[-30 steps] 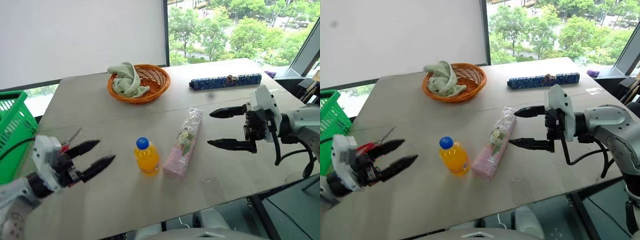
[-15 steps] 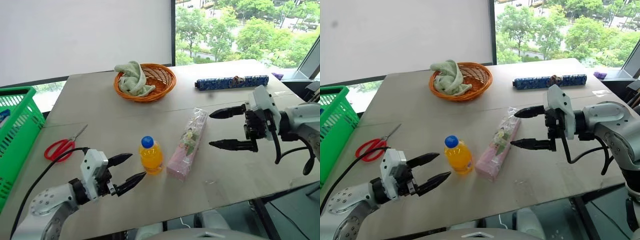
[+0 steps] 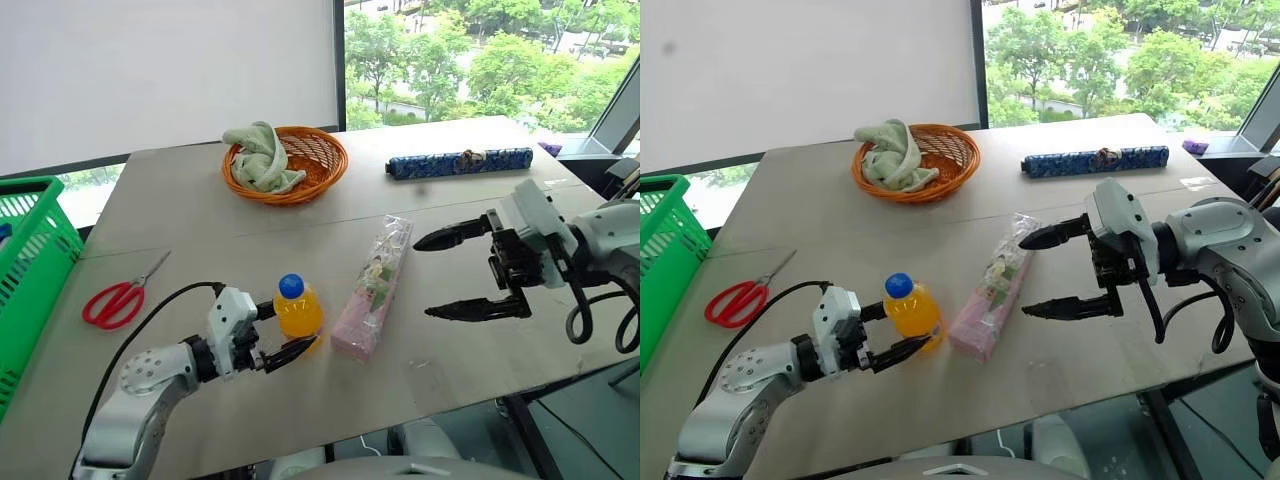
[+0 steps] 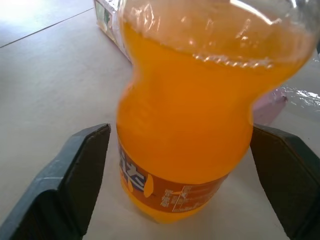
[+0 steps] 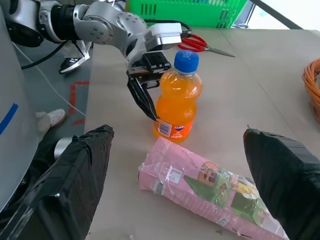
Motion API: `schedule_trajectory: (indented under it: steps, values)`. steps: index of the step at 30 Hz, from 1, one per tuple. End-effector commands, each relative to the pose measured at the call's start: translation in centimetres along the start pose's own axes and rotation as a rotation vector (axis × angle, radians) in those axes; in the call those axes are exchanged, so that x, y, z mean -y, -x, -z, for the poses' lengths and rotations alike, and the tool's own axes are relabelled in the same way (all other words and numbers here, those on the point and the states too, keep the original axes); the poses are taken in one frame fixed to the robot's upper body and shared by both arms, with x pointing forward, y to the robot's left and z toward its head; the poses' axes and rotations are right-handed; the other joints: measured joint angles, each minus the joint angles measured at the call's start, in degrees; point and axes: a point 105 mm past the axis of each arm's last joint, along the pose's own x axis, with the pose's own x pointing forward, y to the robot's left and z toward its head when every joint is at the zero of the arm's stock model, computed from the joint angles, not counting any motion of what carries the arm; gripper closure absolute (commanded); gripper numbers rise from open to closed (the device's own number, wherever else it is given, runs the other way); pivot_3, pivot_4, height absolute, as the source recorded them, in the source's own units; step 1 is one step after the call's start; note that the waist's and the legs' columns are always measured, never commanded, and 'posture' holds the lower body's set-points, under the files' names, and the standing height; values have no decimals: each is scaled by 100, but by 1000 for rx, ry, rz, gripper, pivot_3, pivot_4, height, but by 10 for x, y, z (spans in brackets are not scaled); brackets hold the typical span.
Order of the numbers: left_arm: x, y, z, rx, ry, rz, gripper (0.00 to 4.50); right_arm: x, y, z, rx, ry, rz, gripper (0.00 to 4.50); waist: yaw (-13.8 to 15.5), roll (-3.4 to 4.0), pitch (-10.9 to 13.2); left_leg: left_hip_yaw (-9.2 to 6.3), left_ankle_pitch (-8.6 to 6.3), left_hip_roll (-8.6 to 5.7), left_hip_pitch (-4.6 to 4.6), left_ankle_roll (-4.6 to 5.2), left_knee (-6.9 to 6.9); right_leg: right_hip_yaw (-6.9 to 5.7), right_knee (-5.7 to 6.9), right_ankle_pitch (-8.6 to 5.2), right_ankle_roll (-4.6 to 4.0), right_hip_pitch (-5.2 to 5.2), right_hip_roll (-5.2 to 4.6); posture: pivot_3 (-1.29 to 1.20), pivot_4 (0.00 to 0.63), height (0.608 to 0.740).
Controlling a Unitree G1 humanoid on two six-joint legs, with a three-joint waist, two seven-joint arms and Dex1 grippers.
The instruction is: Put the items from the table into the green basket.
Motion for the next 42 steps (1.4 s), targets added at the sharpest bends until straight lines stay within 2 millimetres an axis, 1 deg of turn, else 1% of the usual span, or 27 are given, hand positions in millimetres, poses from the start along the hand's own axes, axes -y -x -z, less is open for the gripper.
schedule_trajectory:
  steps: [1,4,6,9,11,12,13,15,17,18,19,20,21,24,26,28,30,31,32,34,35,36,37,38,39,40,42]
  values:
    - [-3,2,-9,39,-30,-21,1613,2,-1,-13,30,72,2,0,-11,0,0,-1,0,0,0,0,0,1,0,0,0,0,0,-45,0,740]
    - [-9,13,-21,109,15,-93,1613,9,-5,-10,43,67,34,0,-37,-2,1,-7,0,1,0,0,0,3,0,0,0,0,-1,-34,0,740]
    - [-20,24,-31,175,69,-185,1613,13,-7,-8,50,56,44,0,-57,-5,3,-9,0,2,-1,0,0,3,0,1,1,-1,-1,-21,0,740]
    - [-49,55,-44,242,134,-405,1613,25,-14,-10,83,74,73,0,-68,-16,5,-10,0,8,-3,0,0,5,9,1,1,-8,0,-3,0,740]
    - [-71,80,-58,313,154,-564,1613,37,-19,-15,103,111,114,0,-78,-14,6,-9,0,15,-1,0,0,7,20,1,2,-13,12,13,0,740]
    - [-82,93,-70,360,158,-638,1613,41,-21,-17,113,117,121,0,-60,-17,8,-13,1,17,-2,0,1,6,21,1,2,-13,20,30,0,740]
    - [-88,102,-78,391,163,-679,1613,43,-23,-18,119,119,122,0,-26,-25,5,-17,1,21,-2,0,2,5,22,2,2,-13,31,30,0,740]
    - [-118,142,-116,497,112,-877,1613,47,-29,-26,164,142,107,0,46,-33,2,-19,1,23,-5,0,2,1,21,5,6,-13,39,68,0,740]
    - [-143,185,-144,554,88,-1072,1613,51,-36,-34,202,161,100,0,110,-72,15,-19,1,17,-10,-1,3,-12,24,8,11,-13,46,87,0,740]
    - [-154,205,-153,568,86,-1167,1613,52,-39,-37,214,173,93,0,123,-99,14,-19,2,19,-15,-2,4,-22,24,11,9,-21,58,102,0,740]
    - [-167,230,-157,538,74,-1274,1613,53,-44,-44,244,188,74,0,122,-104,12,-23,2,23,-18,-2,2,-32,27,14,9,-24,61,103,0,740]
    - [-176,251,-159,493,34,-1374,1613,54,-49,-52,273,201,54,0,109,-104,13,-24,1,26,-19,-3,0,-35,23,15,10,-25,62,107,0,740]
    - [-184,268,-161,452,9,-1438,1613,53,-53,-62,304,214,29,0,94,-91,20,-24,0,26,-15,-4,-12,-20,27,19,4,-33,58,107,0,740]
    - [-198,297,-155,346,-29,-1545,1613,53,-62,-82,356,223,-6,0,122,-86,22,-4,1,9,-21,-6,-44,4,22,29,-9,-57,42,103,0,740]
    - [-205,318,-148,299,-64,-1614,1613,60,-70,-96,374,204,19,0,180,-93,17,-1,-5,11,-34,-17,-52,-7,19,30,-11,-69,35,102,0,740]
    - [-209,337,-136,246,-63,-1683,1613,71,-77,-105,381,178,90,0,217,-105,10,0,-7,20,-52,-29,-52,-21,20,29,-17,-86,34,87,0,740]
    - [-211,353,-121,178,-55,-1744,1613,75,-82,-109,382,179,121,0,228,-140,-11,-12,3,31,-104,-58,-52,-40,25,30,-24,-131,28,81,0,740]
    - [-210,359,-114,150,-48,-1768,1613,75,-83,-109,383,182,122,0,228,-164,-23,-17,3,33,-117,-68,-54,-49,25,31,-27,-143,-1,77,0,740]
    - [-210,363,-109,127,-45,-1782,1613,74,-83,-109,383,183,121,0,231,-179,-33,-23,2,34,-128,-72,-55,-61,21,32,-28,-154,-6,77,0,740]
    - [-209,361,-105,63,-108,-1726,1613,71,-83,-107,378,179,122,0,234,-187,-38,-41,0,19,-170,-74,-49,-123,21,33,-28,-180,-53,73,0,740]
    - [-209,358,-104,37,-142,-1690,592,71,-83,-106,376,179,122,0,245,-193,-42,-54,1,12,-190,-74,-40,-132,21,34,-28,-191,-63,70,0,740]
    - [-208,359,-105,59,-135,-1690,256,69,-82,-104,373,178,119,0,259,-201,-47,-82,-3,5,-198,-83,-39,-153,20,34,-28,-194,-79,71,0,740]
    - [-209,359,-108,100,-127,-1688,32,68,-82,-103,370,176,118,0,270,-204,-50,-97,-13,-4,-198,-97,-39,-178,21,34,-29,-193,-107,71,0,740]
    - [-210,357,-113,131,-136,-1677,32,67,-80,-100,364,173,120,0,270,-203,-49,-105,-15,-12,-198,-100,-39,-231,20,35,-32,-191,-141,76,0,740]
    - [-214,338,-128,210,-145,-1583,32,67,-77,-95,348,167,129,0,283,-203,-50,-105,-16,-15,-198,-100,-39,-242,21,37,-35,-188,-151,78,0,740]
    - [-217,314,-143,255,-171,-1476,32,67,-74,-90,334,161,139,0,287,-203,-50,-110,-14,-19,-197,-103,-39,-255,22,38,-36,-185,-162,82,0,740]
    - [-216,278,-159,306,-180,-1316,32,67,-69,-84,315,150,153,0,334,-198,-50,-113,-10,-18,-197,-109,-38,-283,21,37,-37,-172,-179,82,0,740]
